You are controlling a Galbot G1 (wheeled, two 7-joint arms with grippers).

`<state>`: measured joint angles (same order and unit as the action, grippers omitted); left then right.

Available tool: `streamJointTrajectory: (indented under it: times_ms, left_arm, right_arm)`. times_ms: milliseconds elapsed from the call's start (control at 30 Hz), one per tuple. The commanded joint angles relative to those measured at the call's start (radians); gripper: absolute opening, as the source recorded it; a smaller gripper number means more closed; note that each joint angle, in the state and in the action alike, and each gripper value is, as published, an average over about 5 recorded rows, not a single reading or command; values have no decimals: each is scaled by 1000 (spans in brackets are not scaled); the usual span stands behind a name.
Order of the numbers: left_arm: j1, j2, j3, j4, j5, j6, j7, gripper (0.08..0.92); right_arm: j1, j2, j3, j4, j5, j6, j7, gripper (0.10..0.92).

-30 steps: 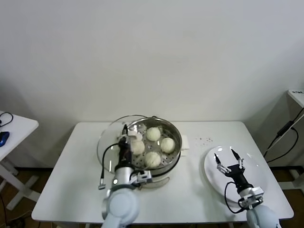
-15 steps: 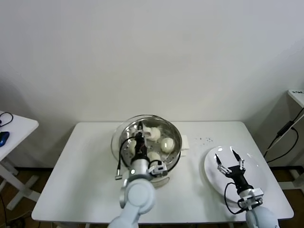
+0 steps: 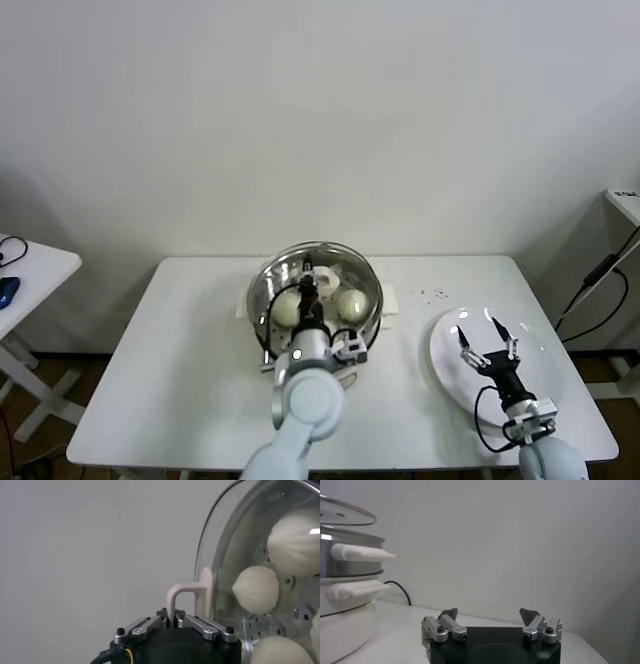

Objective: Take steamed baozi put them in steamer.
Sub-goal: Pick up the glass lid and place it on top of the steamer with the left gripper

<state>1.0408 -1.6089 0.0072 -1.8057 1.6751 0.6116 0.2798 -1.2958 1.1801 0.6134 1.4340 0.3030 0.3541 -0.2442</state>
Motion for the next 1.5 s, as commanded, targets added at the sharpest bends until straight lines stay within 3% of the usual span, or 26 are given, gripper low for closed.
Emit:
streamJointTrajectory:
  times_ms: [33,433,1500]
  left_arm:
    - [-20,-49,1,57,18,11,10,156]
    - [-38,-47,13,66,43,-18,-8,156]
    - [-35,-32,3,64,43,-28,45,156]
  right_arm:
    - [0,3,1,-4,0,5,-1,823]
    - [-1,5,2,-23,1,19,-2,823]
    - [0,5,0,-32,2,24,-3,823]
